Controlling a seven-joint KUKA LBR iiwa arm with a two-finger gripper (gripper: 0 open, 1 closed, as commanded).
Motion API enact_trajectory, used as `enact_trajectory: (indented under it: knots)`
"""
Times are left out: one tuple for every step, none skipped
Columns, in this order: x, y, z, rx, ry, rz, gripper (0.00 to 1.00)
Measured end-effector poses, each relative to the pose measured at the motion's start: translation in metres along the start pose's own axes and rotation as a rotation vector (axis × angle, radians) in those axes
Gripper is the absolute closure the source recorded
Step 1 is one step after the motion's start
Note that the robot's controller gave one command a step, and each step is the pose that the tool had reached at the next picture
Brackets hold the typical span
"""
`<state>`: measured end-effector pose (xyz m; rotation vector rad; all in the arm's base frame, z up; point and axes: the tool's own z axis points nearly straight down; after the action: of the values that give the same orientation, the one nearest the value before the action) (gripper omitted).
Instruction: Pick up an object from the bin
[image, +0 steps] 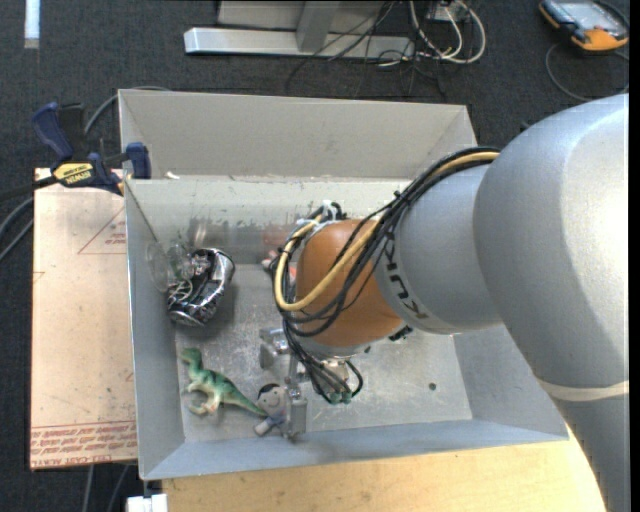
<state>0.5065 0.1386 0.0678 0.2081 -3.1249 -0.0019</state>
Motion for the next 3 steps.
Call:
enact_trajectory:
  knots:
    - [0.013, -0.001, -0.002, 0.000, -0.011, -0.102, 1.00]
    - [0.013, -0.001, -0.002, 0.000, -0.011, -0.102, 1.00]
    - [-0.015, -0.006, -0.012, -0.001, -0.014, -0.105, 1.00]
